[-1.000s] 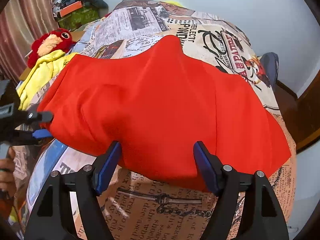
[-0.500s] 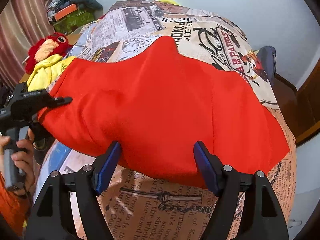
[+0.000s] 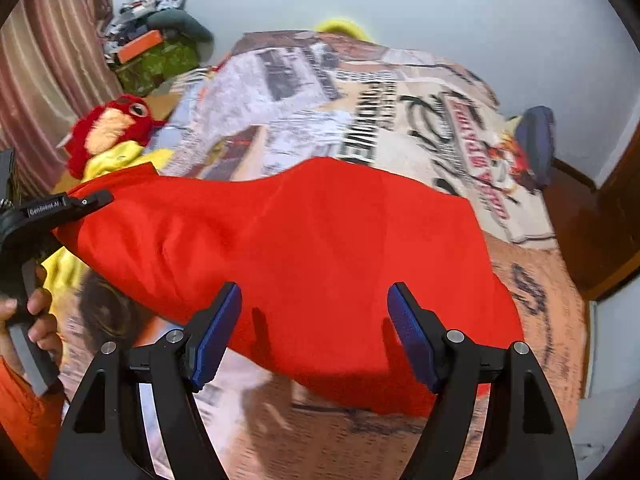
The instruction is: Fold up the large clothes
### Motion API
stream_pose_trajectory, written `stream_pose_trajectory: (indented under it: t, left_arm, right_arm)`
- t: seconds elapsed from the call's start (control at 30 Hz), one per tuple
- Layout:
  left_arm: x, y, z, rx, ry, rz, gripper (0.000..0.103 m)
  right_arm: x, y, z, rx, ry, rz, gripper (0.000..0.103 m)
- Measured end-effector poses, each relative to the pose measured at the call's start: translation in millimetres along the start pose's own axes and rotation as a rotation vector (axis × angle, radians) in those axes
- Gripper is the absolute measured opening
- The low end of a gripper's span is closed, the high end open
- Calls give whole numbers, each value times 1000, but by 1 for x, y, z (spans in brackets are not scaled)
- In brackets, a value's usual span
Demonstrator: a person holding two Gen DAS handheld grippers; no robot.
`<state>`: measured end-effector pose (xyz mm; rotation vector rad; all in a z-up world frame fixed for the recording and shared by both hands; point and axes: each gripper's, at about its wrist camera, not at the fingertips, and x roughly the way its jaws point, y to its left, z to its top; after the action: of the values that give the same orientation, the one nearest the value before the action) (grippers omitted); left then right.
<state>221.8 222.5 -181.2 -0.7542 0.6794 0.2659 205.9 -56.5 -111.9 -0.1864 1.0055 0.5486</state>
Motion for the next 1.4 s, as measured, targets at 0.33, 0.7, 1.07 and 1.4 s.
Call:
stream_pose_trajectory:
  t: [0.33, 0.7, 1.07, 1.4]
  left_arm:
    - [-46, -8, 9, 255, -179, 155, 8]
    - [-43, -79, -9, 463, -176, 28, 7]
    - [-9, -195, -71, 664, -34, -143, 7]
    - [76, -224, -156, 727, 362, -177, 7]
  right_arm:
    - [71, 41, 19, 63, 144, 221, 72]
    - [79, 31, 3, 135, 207, 337, 74]
    - [-24, -79, -32, 215, -21, 49, 75]
    - [-59, -131, -68, 311, -34, -4, 75]
